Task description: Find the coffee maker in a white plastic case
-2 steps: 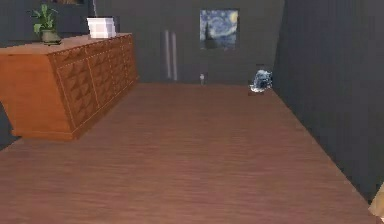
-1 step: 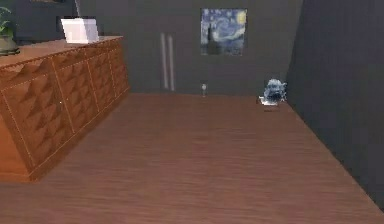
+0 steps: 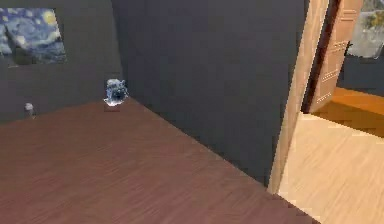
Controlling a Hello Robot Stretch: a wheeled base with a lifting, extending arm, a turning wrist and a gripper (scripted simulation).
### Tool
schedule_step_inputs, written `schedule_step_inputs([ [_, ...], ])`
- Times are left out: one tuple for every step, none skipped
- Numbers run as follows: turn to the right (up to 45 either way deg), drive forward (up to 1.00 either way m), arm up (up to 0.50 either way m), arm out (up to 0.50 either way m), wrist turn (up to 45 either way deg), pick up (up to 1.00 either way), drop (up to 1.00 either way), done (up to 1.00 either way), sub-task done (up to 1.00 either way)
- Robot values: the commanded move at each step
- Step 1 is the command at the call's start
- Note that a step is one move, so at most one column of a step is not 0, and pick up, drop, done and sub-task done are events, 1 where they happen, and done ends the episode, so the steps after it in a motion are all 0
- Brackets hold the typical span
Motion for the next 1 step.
schedule_step_inputs([
  [30.0,0.0,0.0,0.0,0.0,0.0,0.0,0.0,0.0],
])
